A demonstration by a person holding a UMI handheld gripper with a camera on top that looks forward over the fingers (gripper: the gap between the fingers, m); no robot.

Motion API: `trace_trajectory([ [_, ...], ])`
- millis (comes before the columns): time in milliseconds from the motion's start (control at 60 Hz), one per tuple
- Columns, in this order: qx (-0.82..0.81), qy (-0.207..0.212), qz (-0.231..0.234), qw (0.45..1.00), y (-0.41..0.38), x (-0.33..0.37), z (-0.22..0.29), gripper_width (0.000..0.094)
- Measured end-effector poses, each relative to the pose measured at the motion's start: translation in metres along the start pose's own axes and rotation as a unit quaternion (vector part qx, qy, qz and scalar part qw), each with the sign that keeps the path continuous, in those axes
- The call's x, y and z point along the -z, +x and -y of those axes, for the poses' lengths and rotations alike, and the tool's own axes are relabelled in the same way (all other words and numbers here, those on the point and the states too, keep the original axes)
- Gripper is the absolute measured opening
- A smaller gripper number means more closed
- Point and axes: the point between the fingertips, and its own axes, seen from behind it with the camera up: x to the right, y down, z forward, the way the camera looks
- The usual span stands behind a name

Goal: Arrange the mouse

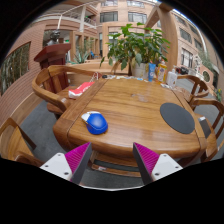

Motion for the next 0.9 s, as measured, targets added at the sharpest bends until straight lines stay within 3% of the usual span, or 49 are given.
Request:
trace_trajectory([
  [400, 0.041, 0.014, 0.014, 0.999, -0.048, -0.112, 0.056, 0.0805],
  [483, 0.031, 0.018, 0.012, 0.999, -0.047, -0.121, 0.062, 0.0699],
  [550, 0.021, 0.020, 0.019, 0.999, -0.051, -0.126, 0.066, 0.0529],
  [767, 0.015, 0.035, 0.003, 0.999, -0.050, -0.128, 0.073, 0.0394],
  [900, 0.012, 0.062, 0.015, 0.998, -0.049, -0.114, 0.103, 0.0378],
])
